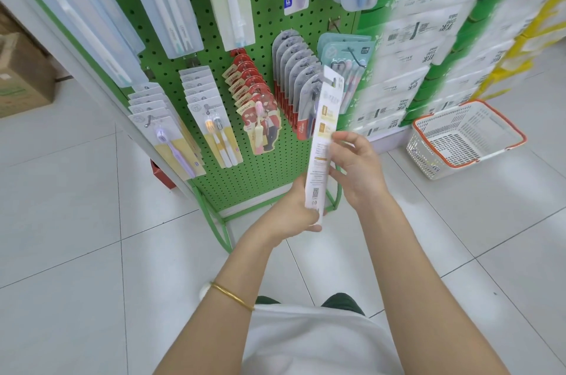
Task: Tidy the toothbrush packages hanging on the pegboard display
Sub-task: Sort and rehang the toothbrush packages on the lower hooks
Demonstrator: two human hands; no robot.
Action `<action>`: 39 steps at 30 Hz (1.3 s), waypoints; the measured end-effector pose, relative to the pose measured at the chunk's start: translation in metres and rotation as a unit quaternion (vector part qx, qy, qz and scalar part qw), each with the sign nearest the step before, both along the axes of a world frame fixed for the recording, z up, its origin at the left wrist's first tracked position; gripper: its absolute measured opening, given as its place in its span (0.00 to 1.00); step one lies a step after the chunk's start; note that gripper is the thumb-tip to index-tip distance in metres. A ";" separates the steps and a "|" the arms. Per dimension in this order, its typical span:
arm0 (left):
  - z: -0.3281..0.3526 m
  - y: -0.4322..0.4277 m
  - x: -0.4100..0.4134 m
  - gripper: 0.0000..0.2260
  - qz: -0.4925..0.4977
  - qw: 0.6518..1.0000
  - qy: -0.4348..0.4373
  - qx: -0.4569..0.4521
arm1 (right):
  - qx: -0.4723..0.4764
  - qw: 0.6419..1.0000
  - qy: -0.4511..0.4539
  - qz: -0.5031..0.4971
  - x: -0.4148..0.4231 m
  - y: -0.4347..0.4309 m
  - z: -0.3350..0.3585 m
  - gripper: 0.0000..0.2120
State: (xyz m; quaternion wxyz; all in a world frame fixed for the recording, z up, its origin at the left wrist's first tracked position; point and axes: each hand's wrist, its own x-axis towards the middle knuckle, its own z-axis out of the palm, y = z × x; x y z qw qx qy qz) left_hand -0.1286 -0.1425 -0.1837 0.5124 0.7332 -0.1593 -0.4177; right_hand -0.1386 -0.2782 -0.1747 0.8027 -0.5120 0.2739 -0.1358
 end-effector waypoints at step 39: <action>0.047 0.050 0.048 0.08 0.341 0.907 0.080 -0.235 | 0.022 0.961 -0.020 0.275 -0.017 0.041 -0.010 0.02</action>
